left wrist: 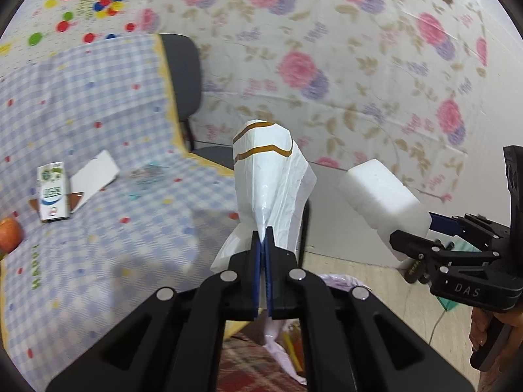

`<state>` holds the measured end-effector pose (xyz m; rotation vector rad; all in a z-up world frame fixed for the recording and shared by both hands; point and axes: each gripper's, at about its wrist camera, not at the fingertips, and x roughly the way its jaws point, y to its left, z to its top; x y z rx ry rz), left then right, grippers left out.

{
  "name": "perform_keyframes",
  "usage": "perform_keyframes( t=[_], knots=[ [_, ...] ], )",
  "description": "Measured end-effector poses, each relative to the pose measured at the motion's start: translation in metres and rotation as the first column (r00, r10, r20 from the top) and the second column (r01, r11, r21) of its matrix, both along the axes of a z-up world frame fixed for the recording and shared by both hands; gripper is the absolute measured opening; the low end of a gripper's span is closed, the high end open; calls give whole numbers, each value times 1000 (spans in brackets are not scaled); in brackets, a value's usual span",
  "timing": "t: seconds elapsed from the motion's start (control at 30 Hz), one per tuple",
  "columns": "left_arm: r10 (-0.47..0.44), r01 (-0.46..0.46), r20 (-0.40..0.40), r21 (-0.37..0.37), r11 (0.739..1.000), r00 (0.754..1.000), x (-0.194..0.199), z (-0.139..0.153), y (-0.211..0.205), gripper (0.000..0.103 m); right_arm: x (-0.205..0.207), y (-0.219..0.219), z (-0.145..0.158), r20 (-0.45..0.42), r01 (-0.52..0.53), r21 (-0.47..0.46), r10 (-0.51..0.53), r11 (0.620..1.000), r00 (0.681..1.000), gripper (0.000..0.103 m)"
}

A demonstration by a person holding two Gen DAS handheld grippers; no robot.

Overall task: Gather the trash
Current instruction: 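Carry bag and sponge over the bin and open both tools, then move both tools back to the chair toward the milk carton and clear packet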

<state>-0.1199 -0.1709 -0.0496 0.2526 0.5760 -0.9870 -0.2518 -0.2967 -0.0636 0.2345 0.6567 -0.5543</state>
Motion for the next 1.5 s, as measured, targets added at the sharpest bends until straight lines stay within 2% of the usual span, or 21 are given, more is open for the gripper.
perform_keyframes(
  t=[0.2,0.47,0.53,0.6,0.67,0.97,1.17,1.37,1.5],
  knots=[
    [-63,64,-33,27,998,997,-21,-18,-22,1,-30,-5,-20,-48,55,21,-54,998,997,66],
    [-111,118,-88,86,989,990,-24,-42,-46,2,-39,-16,-40,-70,75,67,-70,995,995,71],
    [-112,122,-100,99,988,989,-23,-47,-48,11,-38,-19,-46,-81,76,84,-69,994,994,73],
    [-104,115,-101,111,987,989,-22,-50,-49,41,-36,-22,-53,-94,75,106,-65,992,993,78],
    [-93,104,-101,107,989,991,-19,-50,-46,42,-35,-23,-56,-97,76,115,-65,991,993,78],
    [-13,18,-78,73,997,997,2,-33,-19,42,-28,-21,-44,-65,65,103,-59,993,996,78],
    [48,-45,-46,47,998,998,14,-15,2,42,-11,-13,-26,-13,23,96,-22,995,1000,78],
    [140,-140,3,28,990,990,31,3,34,42,32,7,-5,36,-87,75,84,993,996,78],
    [255,-256,35,30,966,966,58,14,66,43,69,24,7,56,-181,57,178,982,982,78]
  ],
)
